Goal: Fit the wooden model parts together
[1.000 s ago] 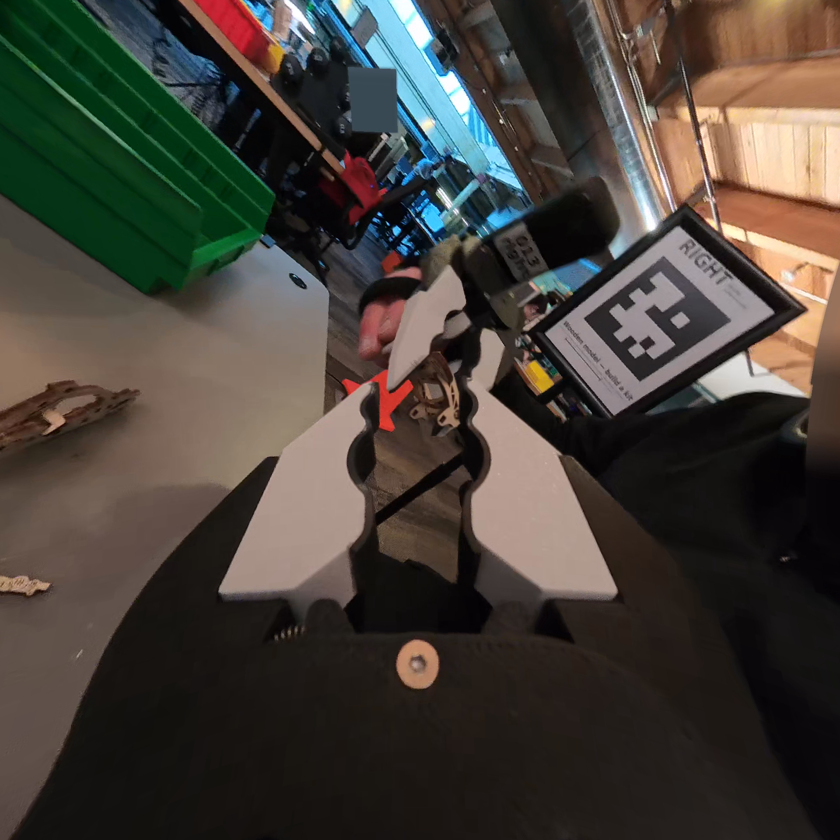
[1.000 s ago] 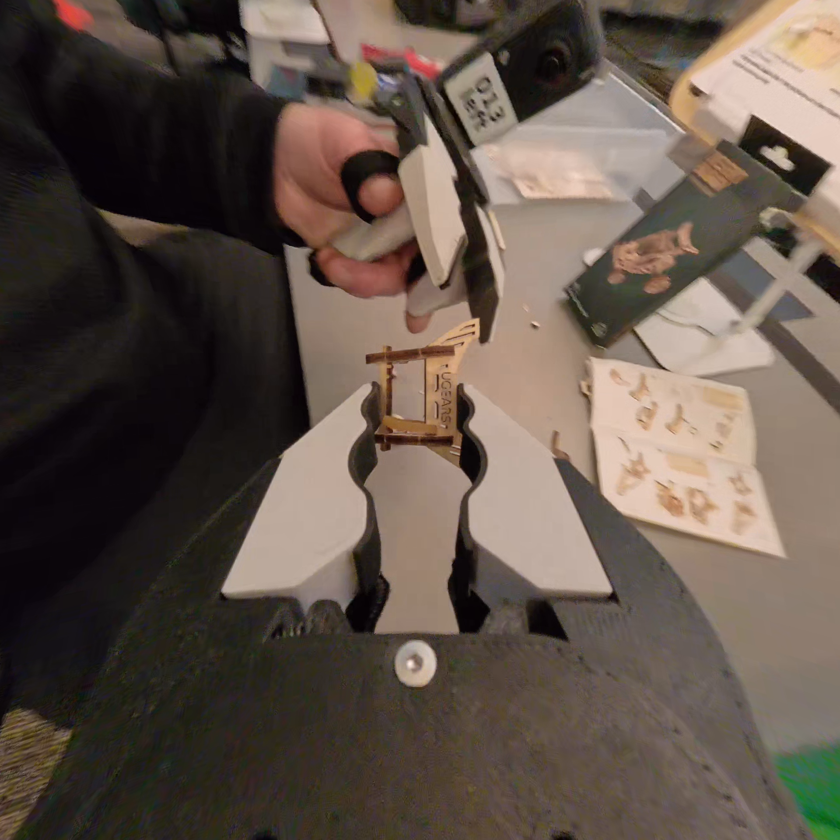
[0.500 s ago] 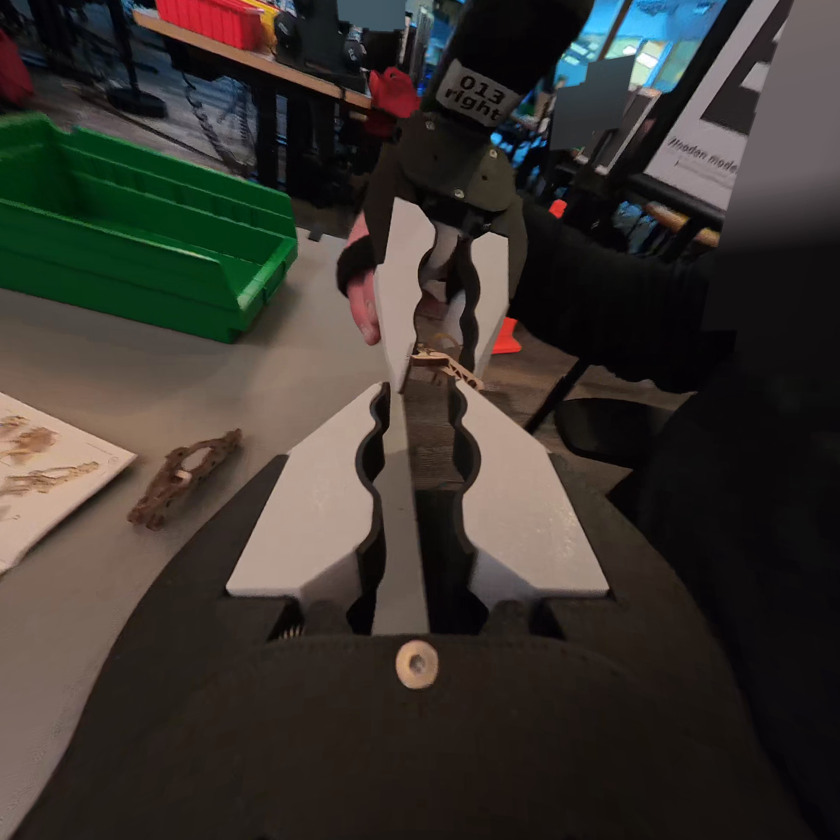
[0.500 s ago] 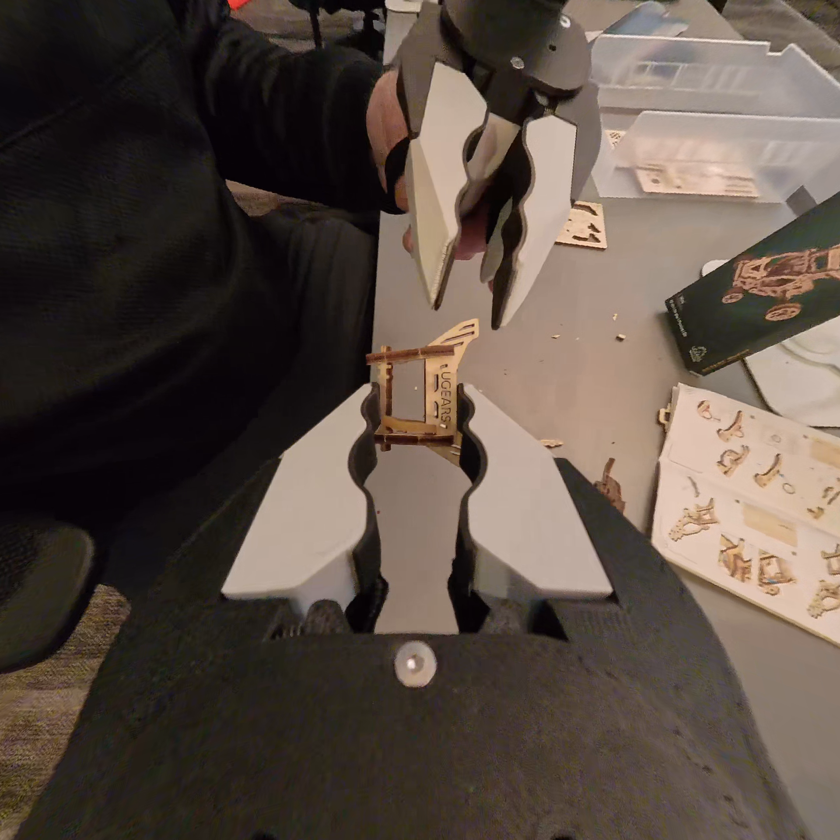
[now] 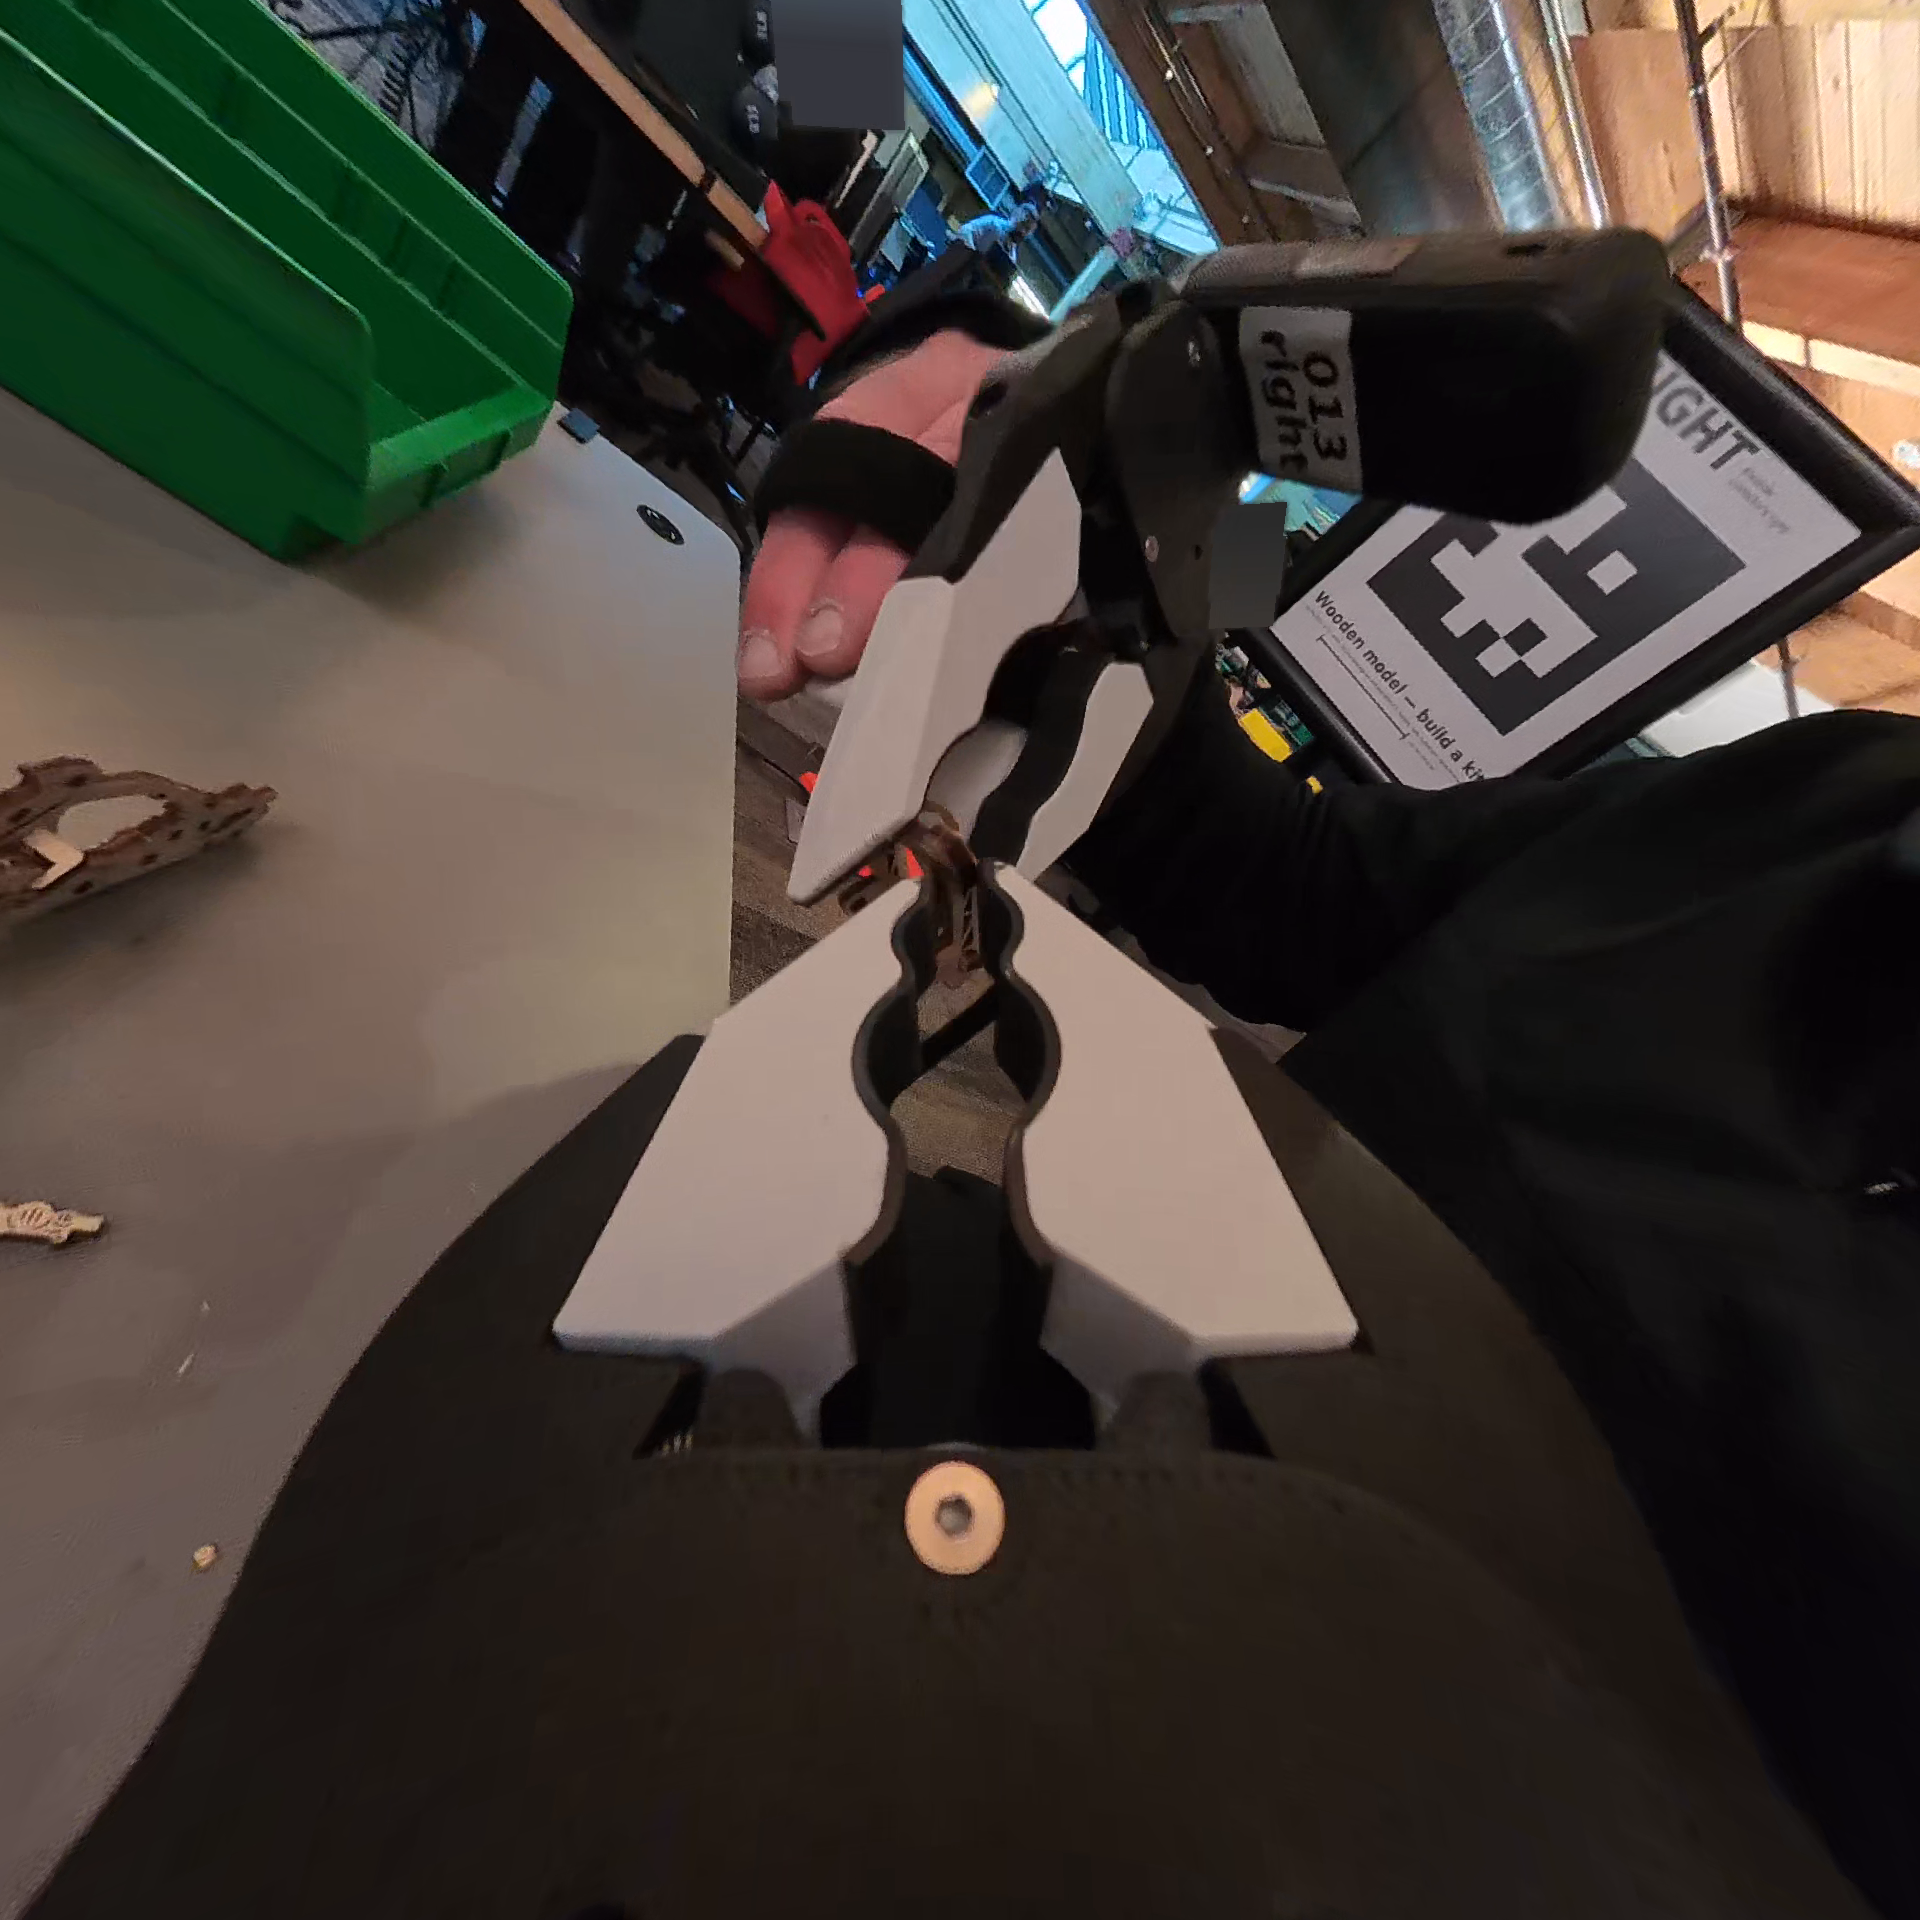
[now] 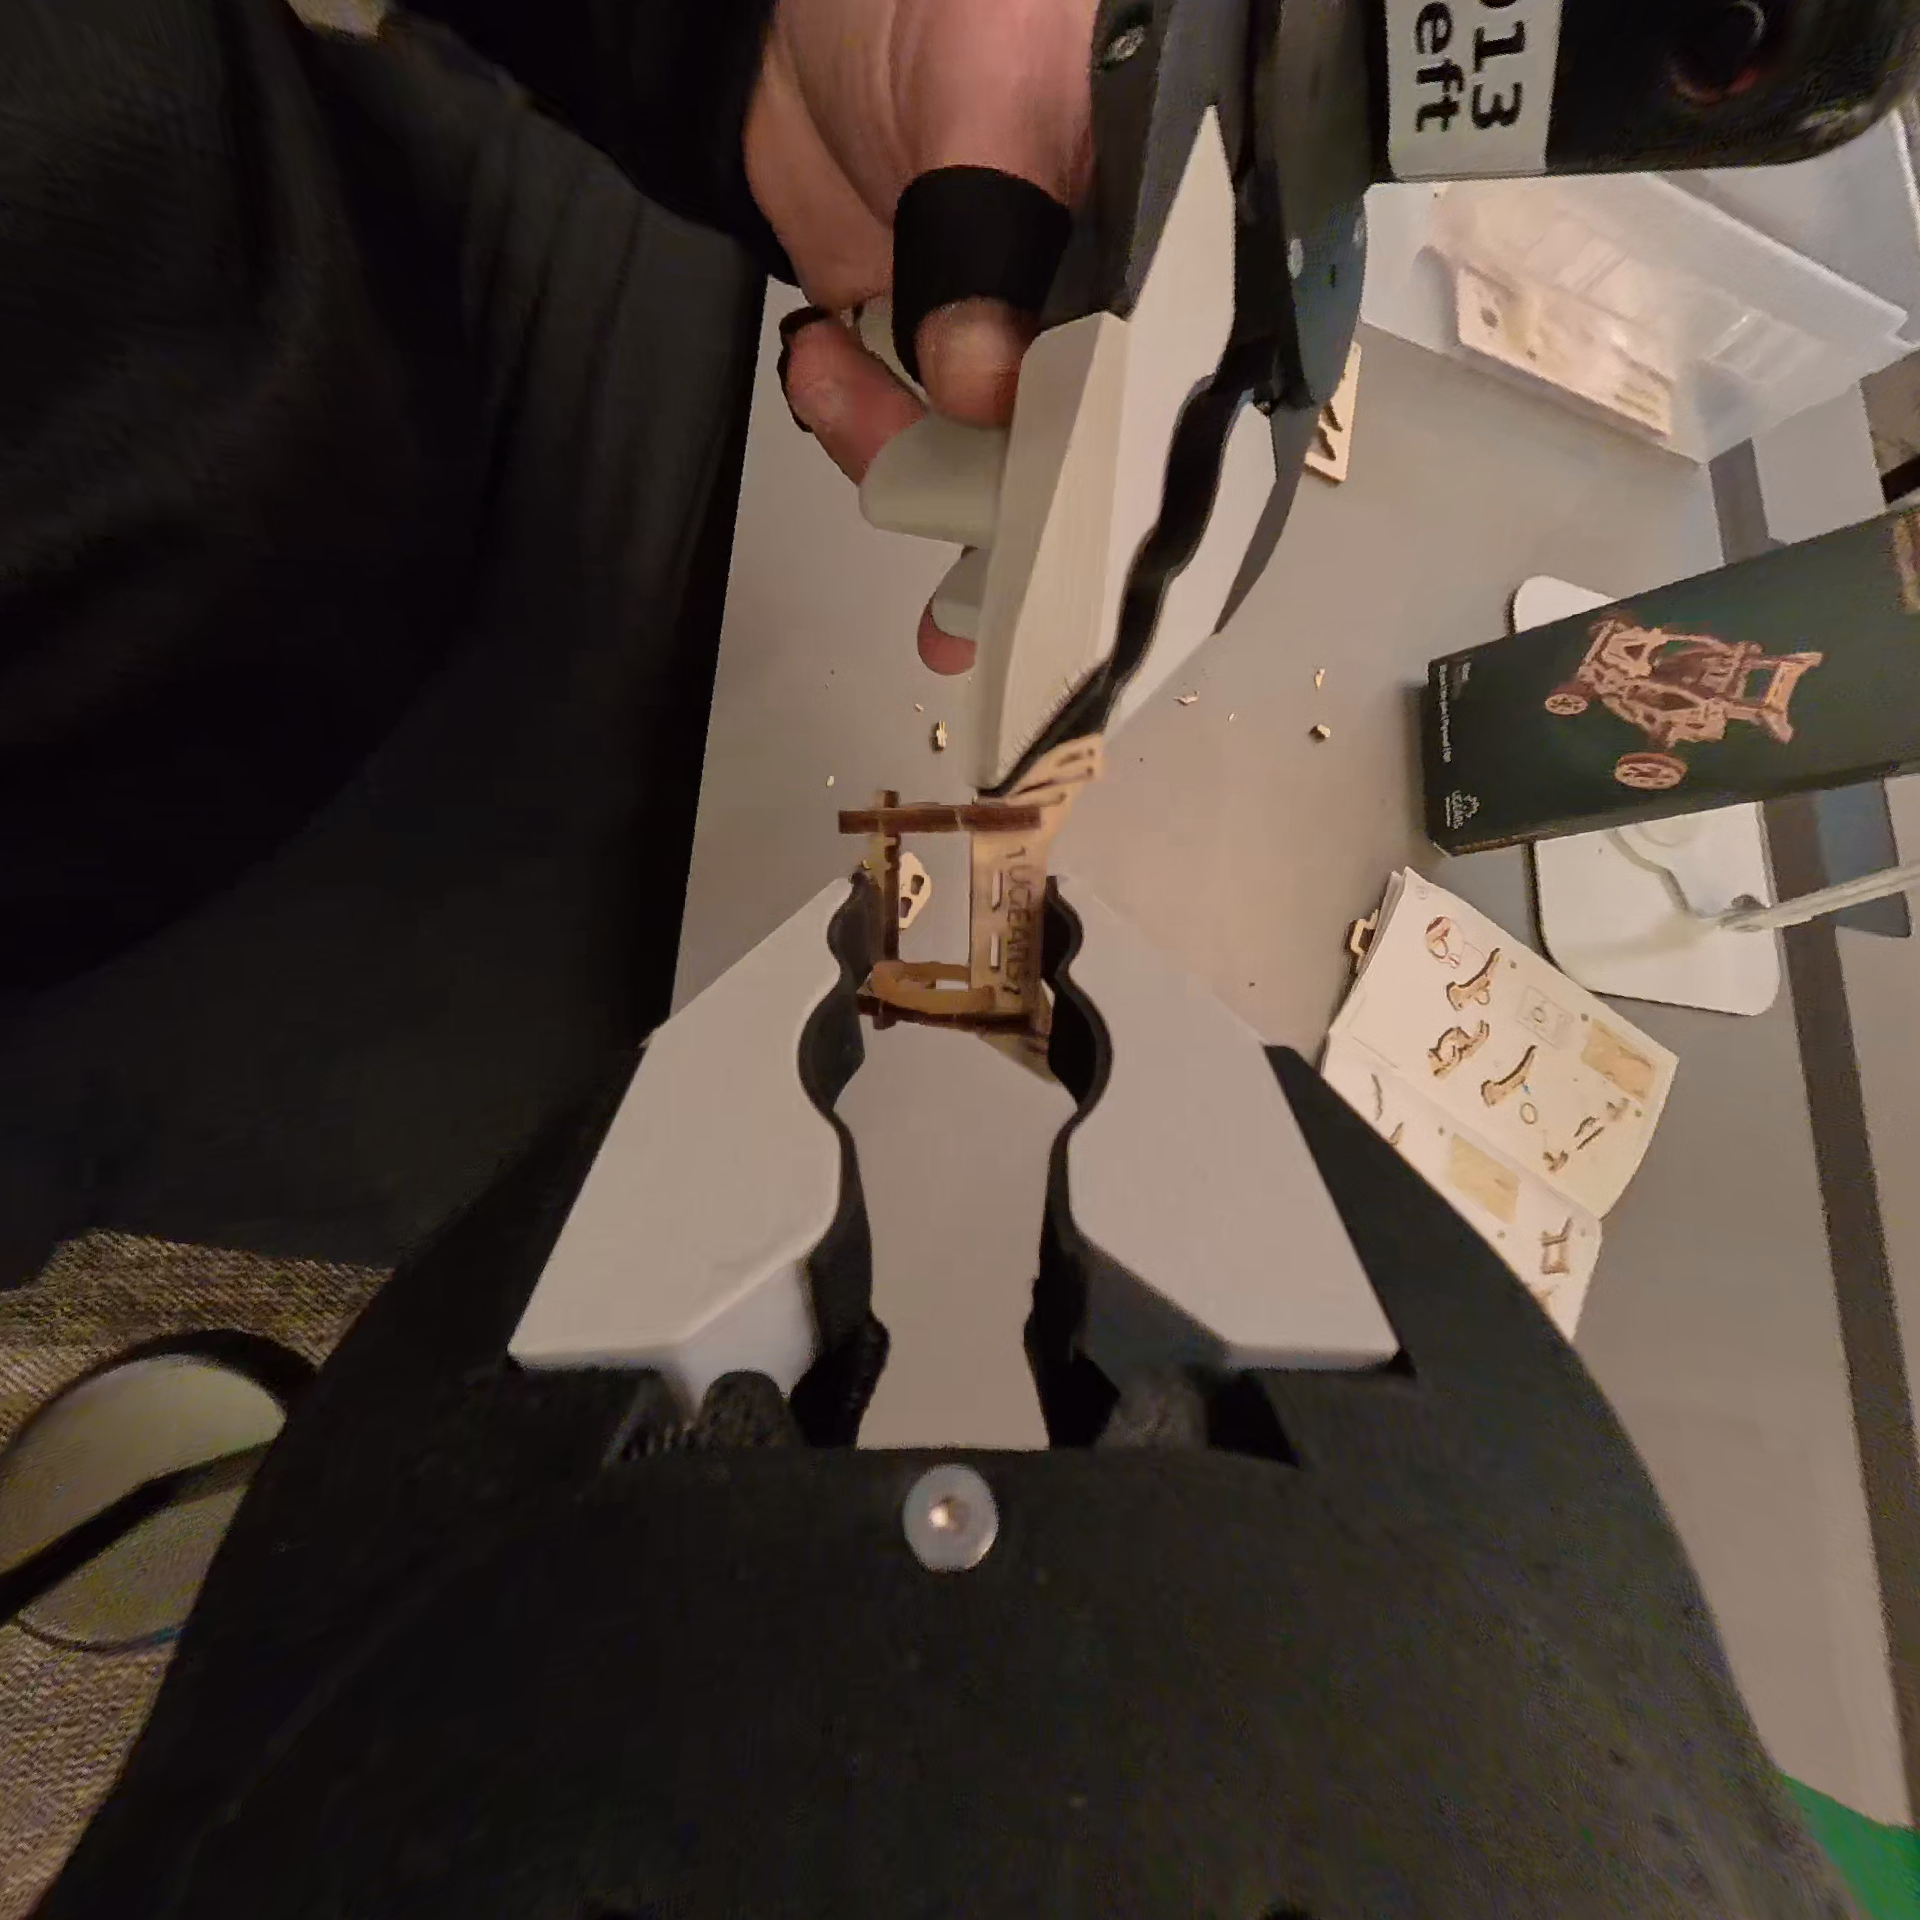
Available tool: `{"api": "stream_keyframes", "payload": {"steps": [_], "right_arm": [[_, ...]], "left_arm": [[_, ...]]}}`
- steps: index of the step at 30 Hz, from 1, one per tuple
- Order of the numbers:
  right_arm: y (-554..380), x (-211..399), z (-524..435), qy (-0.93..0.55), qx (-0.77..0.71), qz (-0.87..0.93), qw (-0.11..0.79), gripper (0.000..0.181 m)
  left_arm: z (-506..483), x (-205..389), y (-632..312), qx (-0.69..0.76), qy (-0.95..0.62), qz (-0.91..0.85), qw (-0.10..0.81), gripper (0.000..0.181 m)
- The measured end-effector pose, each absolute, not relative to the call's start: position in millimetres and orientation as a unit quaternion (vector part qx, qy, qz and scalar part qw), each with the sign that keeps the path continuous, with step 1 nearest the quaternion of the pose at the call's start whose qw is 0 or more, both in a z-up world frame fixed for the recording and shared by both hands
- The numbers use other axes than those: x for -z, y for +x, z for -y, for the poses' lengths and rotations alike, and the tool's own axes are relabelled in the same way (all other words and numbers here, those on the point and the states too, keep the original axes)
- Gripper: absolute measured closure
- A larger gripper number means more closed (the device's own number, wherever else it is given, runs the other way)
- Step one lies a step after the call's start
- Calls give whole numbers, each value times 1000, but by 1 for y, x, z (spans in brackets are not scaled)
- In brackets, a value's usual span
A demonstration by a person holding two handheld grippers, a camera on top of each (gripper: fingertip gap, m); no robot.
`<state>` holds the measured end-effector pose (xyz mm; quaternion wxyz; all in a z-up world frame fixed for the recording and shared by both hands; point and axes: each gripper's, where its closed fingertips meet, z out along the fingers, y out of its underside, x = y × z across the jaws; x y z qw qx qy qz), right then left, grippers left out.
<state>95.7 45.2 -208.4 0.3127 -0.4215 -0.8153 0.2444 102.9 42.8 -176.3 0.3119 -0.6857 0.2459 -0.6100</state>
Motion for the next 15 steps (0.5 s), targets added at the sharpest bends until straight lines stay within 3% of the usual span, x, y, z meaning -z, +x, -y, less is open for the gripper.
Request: {"api": "stream_keyframes", "payload": {"steps": [1,4,7,9,15], "right_arm": [[92,209,-45,-419,-239,817,315,153],[83,212,-48,-422,-214,819,324,140],[76,208,-58,-444,-191,804,347,111],[76,201,-64,-458,-188,789,365,105],[99,195,-90,-528,-177,730,396,114]], "left_arm": [[-43,176,101,612,-686,-239,313,177],[-46,175,92,619,-682,-216,324,178],[-50,176,76,616,-686,-189,339,178],[-52,177,59,609,-689,-164,357,178],[-64,182,-2,594,-681,-78,422,178]]}}
